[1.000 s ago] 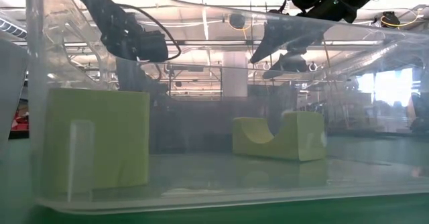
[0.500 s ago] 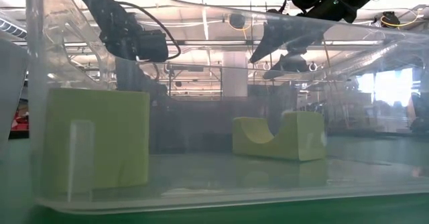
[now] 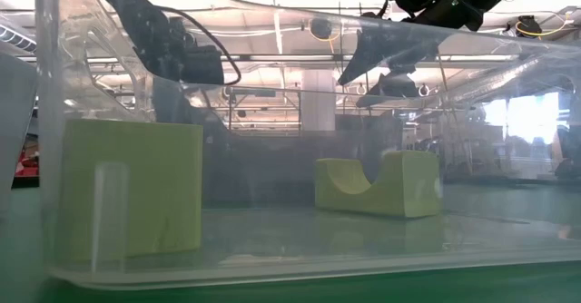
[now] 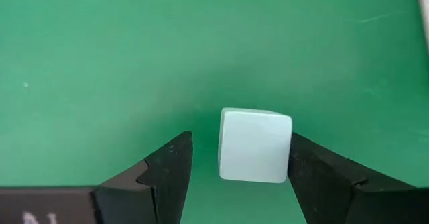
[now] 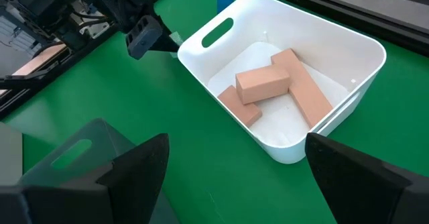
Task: Sort & place blocks by color
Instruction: Put the light blue block into the gray bin
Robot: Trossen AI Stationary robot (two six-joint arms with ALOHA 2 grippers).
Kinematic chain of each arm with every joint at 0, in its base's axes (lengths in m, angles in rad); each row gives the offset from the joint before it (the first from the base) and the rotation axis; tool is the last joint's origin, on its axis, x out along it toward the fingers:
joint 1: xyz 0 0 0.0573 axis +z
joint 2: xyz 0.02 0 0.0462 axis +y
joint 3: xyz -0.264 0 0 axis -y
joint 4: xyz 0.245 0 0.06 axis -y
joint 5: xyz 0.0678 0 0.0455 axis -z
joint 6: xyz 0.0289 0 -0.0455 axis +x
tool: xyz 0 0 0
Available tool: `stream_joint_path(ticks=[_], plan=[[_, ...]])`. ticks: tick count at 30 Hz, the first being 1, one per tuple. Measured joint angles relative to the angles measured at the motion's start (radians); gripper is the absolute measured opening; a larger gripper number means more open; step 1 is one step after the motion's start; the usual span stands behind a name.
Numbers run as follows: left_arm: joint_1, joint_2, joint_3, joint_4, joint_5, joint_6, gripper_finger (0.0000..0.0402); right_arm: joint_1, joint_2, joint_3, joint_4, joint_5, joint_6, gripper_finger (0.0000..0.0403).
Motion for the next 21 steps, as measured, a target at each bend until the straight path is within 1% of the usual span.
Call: stream_joint_path(ticks=[3, 5, 7, 10, 11, 18, 21], plan=[[0.0, 0.0, -0.02, 0.022, -0.018, 0.018, 0.0227, 0.0, 0.0, 0.0, 0.0, 0.0, 0.0, 0.0338], [0.0, 0.0, -0.027, 0.059, -0.033, 0.054, 0.0215, 0.0, 0.0, 0.0, 0.0, 0.0, 0.0, 0.0338], [0.0, 0.0, -0.027, 0.095, -0.035, 0.089, 0.019, 0.0, 0.0, 0.0, 0.0, 0.0, 0.0, 0.0338], [0.0, 0.0, -0.027, 0.142, -0.035, 0.117, 0.0137, 0.0, 0.0, 0.0, 0.0, 0.0, 0.0, 0.0338], [0.0, 0.0, -0.027, 0.15, -0.034, 0.117, 0.0129, 0.0, 0.0, 0.0, 0.0, 0.0, 0.0, 0.0338], [-0.007, 0.0, -0.027, 0.154, -0.019, 0.109, 0.013, 0.0, 0.0, 0.0, 0.0, 0.0, 0.004, 0.0338], [-0.015, -0.029, -0.029, 0.157, -0.015, 0.113, 0.013, 0.0, 0.0, 0.0, 0.0, 0.0, 0.01, 0.0338]])
